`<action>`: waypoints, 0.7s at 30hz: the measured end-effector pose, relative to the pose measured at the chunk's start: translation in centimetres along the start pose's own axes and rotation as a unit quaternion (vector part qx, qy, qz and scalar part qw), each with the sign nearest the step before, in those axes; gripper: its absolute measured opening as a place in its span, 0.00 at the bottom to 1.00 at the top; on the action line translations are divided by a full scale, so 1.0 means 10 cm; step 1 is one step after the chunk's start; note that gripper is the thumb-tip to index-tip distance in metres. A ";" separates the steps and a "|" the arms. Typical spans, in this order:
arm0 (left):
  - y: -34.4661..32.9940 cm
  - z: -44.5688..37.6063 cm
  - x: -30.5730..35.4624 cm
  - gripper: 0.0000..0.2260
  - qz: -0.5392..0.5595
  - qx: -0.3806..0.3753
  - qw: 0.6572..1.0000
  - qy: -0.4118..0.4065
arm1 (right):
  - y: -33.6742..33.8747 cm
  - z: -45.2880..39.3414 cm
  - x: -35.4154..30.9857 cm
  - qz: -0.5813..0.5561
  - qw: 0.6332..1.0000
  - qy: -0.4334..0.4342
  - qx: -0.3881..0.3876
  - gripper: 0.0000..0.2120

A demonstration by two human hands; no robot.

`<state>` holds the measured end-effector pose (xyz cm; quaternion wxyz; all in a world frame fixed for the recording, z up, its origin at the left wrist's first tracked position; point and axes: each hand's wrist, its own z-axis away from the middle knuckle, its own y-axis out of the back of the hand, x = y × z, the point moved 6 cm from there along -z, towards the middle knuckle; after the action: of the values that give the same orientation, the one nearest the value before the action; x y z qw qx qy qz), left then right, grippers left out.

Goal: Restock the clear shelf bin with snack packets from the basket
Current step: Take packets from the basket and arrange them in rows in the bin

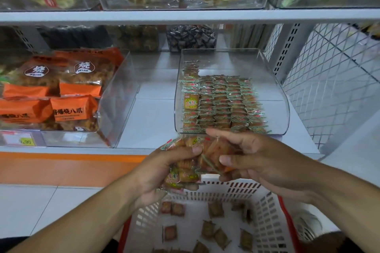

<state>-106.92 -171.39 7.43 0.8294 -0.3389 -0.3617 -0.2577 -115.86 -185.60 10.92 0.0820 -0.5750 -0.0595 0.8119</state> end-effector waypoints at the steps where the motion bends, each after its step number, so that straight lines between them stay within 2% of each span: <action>1: -0.01 0.00 0.00 0.20 0.003 -0.010 1.000 0.007 | 0.01 0.01 0.00 0.011 1.000 -0.007 -0.009 0.28; 5: -0.01 0.00 -0.01 0.18 0.019 -0.029 0.999 0.019 | 0.11 0.03 -0.01 0.067 0.998 -0.019 0.003 0.30; 7: 0.01 0.00 0.01 0.16 0.016 -0.026 0.999 0.013 | 0.14 0.04 -0.06 0.076 0.997 -0.016 -0.003 0.28; 10: 0.05 0.00 0.05 0.20 0.014 -0.015 1.000 -0.002 | 0.23 0.08 -0.24 0.094 0.990 0.073 0.070 0.24; 13: 0.04 0.01 0.03 0.17 0.016 -0.007 1.000 -0.005 | 0.25 0.13 -0.38 0.180 0.934 0.222 0.214 0.20; 15: -0.03 0.02 -0.02 0.15 0.024 -0.022 0.999 0.004 | 0.15 0.15 -0.36 0.235 0.895 0.274 0.261 0.20; 19: -0.15 0.04 -0.08 0.14 0.047 -0.033 0.998 0.003 | -0.05 0.14 -0.29 0.371 0.826 0.326 0.270 0.23; 20: -0.15 0.04 -0.08 0.15 0.054 -0.027 0.998 -0.005 | -0.06 0.13 -0.27 0.376 0.825 0.327 0.266 0.24; 21: -0.15 0.05 -0.07 0.15 0.064 -0.021 0.998 -0.012 | -0.05 0.11 -0.25 0.359 0.841 0.316 0.254 0.24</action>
<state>-108.54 -171.83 7.71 0.8324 -0.3815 -0.3441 -0.2077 -116.04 -185.58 13.70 -0.0578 -0.7404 0.3885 0.5455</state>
